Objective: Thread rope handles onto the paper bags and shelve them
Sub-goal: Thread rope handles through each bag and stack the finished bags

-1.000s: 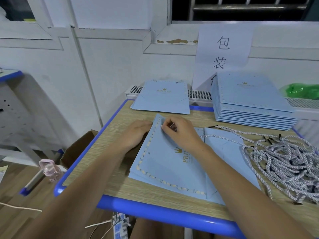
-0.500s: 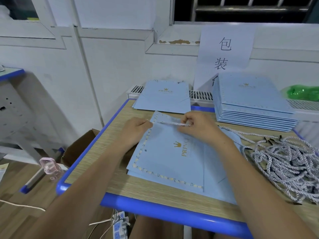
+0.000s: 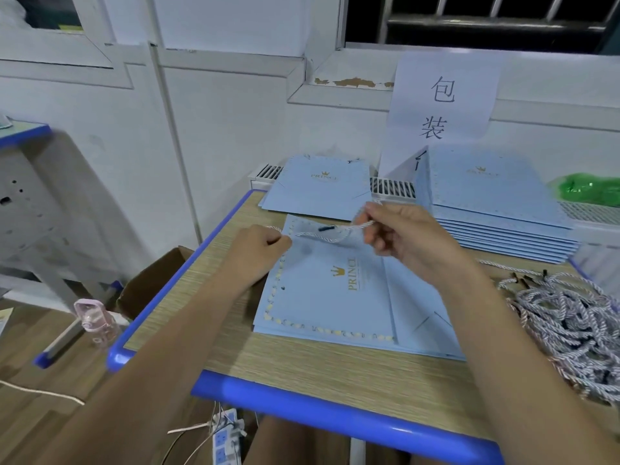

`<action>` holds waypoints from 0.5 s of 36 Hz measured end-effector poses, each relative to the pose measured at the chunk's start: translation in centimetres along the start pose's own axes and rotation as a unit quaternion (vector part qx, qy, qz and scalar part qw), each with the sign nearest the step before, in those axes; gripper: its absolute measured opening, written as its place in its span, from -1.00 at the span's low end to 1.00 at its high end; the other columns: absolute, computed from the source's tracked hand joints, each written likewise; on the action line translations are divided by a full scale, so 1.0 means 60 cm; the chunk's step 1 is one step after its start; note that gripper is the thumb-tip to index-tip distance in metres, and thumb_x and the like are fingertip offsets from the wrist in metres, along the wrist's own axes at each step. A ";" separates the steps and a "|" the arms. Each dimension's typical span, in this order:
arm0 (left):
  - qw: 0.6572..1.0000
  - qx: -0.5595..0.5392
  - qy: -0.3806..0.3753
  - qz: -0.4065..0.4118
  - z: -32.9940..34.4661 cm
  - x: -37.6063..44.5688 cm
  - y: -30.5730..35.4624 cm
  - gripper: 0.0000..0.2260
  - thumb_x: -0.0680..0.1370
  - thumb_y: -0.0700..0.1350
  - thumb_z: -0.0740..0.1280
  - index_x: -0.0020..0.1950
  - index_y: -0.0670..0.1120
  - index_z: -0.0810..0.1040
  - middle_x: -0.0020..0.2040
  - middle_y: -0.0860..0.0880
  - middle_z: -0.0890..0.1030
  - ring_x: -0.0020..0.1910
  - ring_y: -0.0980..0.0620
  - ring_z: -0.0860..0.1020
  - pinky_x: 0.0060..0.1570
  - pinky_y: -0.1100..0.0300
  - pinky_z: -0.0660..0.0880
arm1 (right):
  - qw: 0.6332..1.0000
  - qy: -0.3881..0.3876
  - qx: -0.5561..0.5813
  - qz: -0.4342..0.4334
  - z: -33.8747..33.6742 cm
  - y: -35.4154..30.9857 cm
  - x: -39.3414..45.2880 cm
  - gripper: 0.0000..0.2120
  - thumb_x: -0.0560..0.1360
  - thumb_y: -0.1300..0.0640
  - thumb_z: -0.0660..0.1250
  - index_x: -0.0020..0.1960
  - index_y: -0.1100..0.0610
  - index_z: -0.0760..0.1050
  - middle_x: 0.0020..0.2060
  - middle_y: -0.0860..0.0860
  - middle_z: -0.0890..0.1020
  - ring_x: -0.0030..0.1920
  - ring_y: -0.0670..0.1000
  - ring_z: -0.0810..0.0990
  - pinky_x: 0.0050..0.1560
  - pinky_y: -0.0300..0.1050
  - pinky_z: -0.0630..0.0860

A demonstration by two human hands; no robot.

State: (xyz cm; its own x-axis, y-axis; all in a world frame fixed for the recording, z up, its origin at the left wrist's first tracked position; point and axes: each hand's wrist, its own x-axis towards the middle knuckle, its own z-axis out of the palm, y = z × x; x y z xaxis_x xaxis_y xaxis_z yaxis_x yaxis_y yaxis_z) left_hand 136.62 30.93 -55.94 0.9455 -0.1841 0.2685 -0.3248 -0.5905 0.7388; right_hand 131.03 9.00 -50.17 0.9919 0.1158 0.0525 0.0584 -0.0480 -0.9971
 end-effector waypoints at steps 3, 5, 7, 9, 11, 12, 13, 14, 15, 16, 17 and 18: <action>1.000 0.027 0.016 0.001 0.001 -0.001 0.001 -0.56 0.54 -0.20 0.26 -0.45 -0.07 0.11 -0.49 0.02 0.14 -0.58 0.10 0.14 -0.51 0.27 0.07 | 0.998 -0.030 0.050 0.012 0.024 0.009 0.009 -0.82 0.55 0.16 0.26 -0.18 0.17 0.56 -0.43 -0.01 0.62 -0.48 -0.13 0.46 -0.47 -0.36 0.36; 0.999 0.041 0.026 -0.005 0.000 -0.003 0.001 -0.57 0.54 -0.18 0.24 -0.46 -0.06 0.11 -0.51 0.03 0.13 -0.57 0.09 0.11 -0.49 0.28 0.03 | 0.999 -0.035 -0.003 0.026 0.027 0.023 0.016 -0.85 0.55 0.18 0.29 -0.15 0.17 0.57 -0.39 -0.01 0.65 -0.47 -0.15 0.47 -0.47 -0.36 0.36; 0.998 0.051 0.031 -0.012 -0.002 -0.004 0.001 -0.56 0.56 -0.17 0.22 -0.46 -0.07 0.10 -0.51 0.01 0.13 -0.55 0.10 0.09 -0.46 0.23 0.06 | 0.993 -0.029 -0.107 0.033 0.022 0.039 0.019 -0.87 0.54 0.17 0.32 -0.13 0.20 0.56 -0.39 -0.01 0.65 -0.49 -0.15 0.45 -0.51 -0.35 0.32; 0.998 0.057 0.025 -0.021 -0.007 -0.006 0.002 -0.56 0.58 -0.15 0.21 -0.46 -0.08 0.11 -0.50 -0.01 0.13 -0.55 0.09 0.10 -0.48 0.25 0.06 | 0.978 -0.017 -0.204 0.037 0.016 0.052 0.018 -0.87 0.51 0.13 0.37 -0.12 0.21 0.55 -0.38 0.01 0.64 -0.46 -0.12 0.47 -0.48 -0.33 0.33; 0.998 0.058 0.006 -0.034 -0.016 -0.009 0.006 -0.56 0.59 -0.10 0.21 -0.48 -0.12 0.19 -0.55 0.01 0.18 -0.60 0.10 0.15 -0.52 0.32 0.13 | 0.964 0.005 -0.263 0.027 0.011 0.058 0.015 -0.84 0.45 0.10 0.43 -0.06 0.18 0.55 -0.30 0.01 0.62 -0.38 -0.11 0.55 -0.39 -0.33 0.41; 0.997 0.058 -0.005 -0.041 -0.021 -0.013 0.008 -0.56 0.58 -0.07 0.22 -0.48 -0.15 0.30 -0.59 0.04 0.25 -0.60 0.12 0.20 -0.49 0.34 0.17 | 0.956 0.021 -0.291 0.020 0.009 0.058 0.013 -0.77 0.42 0.08 0.46 0.00 0.16 0.53 -0.24 -0.01 0.58 -0.34 -0.14 0.56 -0.35 -0.36 0.43; 0.997 0.057 -0.019 -0.048 -0.027 -0.018 0.009 -0.58 0.58 -0.04 0.23 -0.46 -0.17 0.41 -0.61 0.05 0.32 -0.57 0.14 0.24 -0.44 0.31 0.23 | 0.944 0.035 -0.328 0.014 0.009 0.055 0.010 -0.67 0.40 0.04 0.48 0.07 0.13 0.49 -0.20 -0.03 0.53 -0.29 -0.17 0.54 -0.32 -0.36 0.42; 0.996 0.054 -0.035 -0.056 -0.032 -0.024 0.010 -0.59 0.57 0.00 0.23 -0.43 -0.17 0.49 -0.61 0.05 0.36 -0.54 0.10 0.28 -0.41 0.26 0.26 | 0.929 0.045 -0.367 0.011 0.009 0.052 0.007 -0.56 0.38 -0.01 0.49 0.16 0.08 0.42 -0.14 -0.05 0.48 -0.22 -0.16 0.52 -0.28 -0.33 0.41; 0.996 0.052 -0.051 -0.061 -0.037 -0.032 0.009 -0.59 0.56 0.04 0.23 -0.42 -0.14 0.52 -0.59 0.05 0.36 -0.51 0.07 0.29 -0.40 0.23 0.26 | 0.915 0.052 -0.400 0.008 0.010 0.050 0.004 -0.44 0.37 -0.07 0.49 0.25 0.05 0.34 -0.06 -0.05 0.44 -0.12 -0.12 0.49 -0.20 -0.26 0.41; 0.994 0.052 -0.067 -0.062 -0.042 -0.041 0.007 -0.59 0.56 0.06 0.24 -0.43 -0.12 0.51 -0.56 0.04 0.34 -0.49 0.06 0.29 -0.38 0.21 0.25 | 0.902 0.060 -0.428 0.004 0.012 0.047 0.002 -0.34 0.36 -0.12 0.48 0.33 0.04 0.26 0.04 -0.04 0.40 0.00 -0.06 0.45 -0.10 -0.19 0.39; 0.993 0.054 -0.083 -0.059 -0.046 -0.050 0.005 -0.59 0.56 0.05 0.25 -0.45 -0.10 0.46 -0.54 0.03 0.31 -0.50 0.07 0.27 -0.37 0.20 0.23 | 0.887 0.071 -0.457 -0.007 0.014 0.045 -0.001 -0.27 0.36 -0.15 0.46 0.38 0.03 0.20 0.13 -0.02 0.34 0.13 -0.01 0.39 -0.01 -0.13 0.37; 0.992 0.053 -0.101 -0.052 -0.049 -0.060 0.003 -0.58 0.56 0.03 0.26 -0.46 -0.11 0.38 -0.52 0.03 0.27 -0.50 0.09 0.24 -0.36 0.19 0.20 | 0.866 0.082 -0.492 -0.021 0.016 0.044 -0.003 -0.23 0.36 -0.17 0.45 0.42 0.02 0.15 0.20 0.02 0.30 0.22 0.03 0.32 0.06 -0.09 0.36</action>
State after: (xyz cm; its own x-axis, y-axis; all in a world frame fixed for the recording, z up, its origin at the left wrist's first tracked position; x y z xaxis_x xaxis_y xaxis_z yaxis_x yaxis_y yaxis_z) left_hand 133.07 33.78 -54.94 0.9626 -0.2650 0.0561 -0.2304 -0.6923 0.6838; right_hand 130.89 9.82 -52.84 0.9846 -0.0003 0.1749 0.0831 -0.8791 -0.4693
